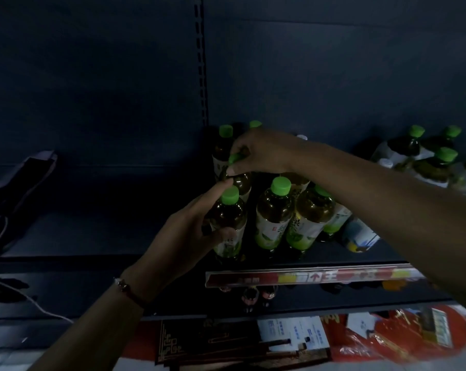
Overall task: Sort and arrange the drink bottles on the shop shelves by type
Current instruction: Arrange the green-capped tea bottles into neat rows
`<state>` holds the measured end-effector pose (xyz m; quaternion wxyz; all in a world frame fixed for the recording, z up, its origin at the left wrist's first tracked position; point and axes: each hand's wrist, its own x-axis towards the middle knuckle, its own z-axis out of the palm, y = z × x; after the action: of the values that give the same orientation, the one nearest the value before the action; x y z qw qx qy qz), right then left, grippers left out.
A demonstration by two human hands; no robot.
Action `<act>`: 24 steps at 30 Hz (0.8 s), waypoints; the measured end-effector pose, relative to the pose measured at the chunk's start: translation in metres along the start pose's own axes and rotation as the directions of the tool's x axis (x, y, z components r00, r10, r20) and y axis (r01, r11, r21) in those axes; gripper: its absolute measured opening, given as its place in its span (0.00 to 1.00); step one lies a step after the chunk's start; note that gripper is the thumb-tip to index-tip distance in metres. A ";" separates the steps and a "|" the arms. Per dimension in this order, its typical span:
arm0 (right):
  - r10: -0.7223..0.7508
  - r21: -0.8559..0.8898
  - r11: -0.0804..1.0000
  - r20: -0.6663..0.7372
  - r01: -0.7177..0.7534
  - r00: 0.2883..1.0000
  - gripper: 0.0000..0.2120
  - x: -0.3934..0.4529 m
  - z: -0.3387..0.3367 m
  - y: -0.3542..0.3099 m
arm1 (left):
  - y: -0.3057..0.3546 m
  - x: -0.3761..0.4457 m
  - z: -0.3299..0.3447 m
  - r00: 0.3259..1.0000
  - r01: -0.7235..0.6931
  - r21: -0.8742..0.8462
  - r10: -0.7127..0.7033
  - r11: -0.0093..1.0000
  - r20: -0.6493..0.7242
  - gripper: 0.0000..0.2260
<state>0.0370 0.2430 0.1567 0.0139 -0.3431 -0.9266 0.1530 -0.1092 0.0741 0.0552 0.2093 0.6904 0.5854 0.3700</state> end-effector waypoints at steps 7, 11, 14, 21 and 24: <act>0.009 0.048 0.999 -0.003 -0.009 1.000 0.22 -0.014 0.000 -0.004 | -0.007 0.002 0.007 0.998 -0.038 0.012 0.038 0.999 -0.041 0.39; 0.169 -0.012 0.985 -0.115 -0.171 0.979 0.27 -0.045 -0.032 0.027 | -0.010 0.004 0.009 0.998 -0.054 0.006 0.055 0.998 -0.032 0.39; 0.273 0.000 0.962 -0.073 -0.274 0.959 0.28 -0.084 -0.042 0.046 | -0.010 0.006 0.008 0.997 -0.072 0.023 0.073 0.997 -0.032 0.39; 0.128 0.151 0.982 -0.087 -0.114 0.988 0.19 -0.106 0.016 0.029 | -0.005 0.006 0.012 0.998 -0.035 -0.028 0.033 0.999 -0.044 0.36; 0.086 0.141 0.987 -0.077 -0.075 0.993 0.15 -0.097 0.015 0.030 | -0.005 0.007 0.010 0.999 -0.016 -0.034 0.015 0.999 -0.029 0.36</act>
<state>0.1287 0.1986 0.1415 0.0699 -0.3845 -0.8978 0.2029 -0.1040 0.0833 0.0470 0.2100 0.6860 0.5763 0.3914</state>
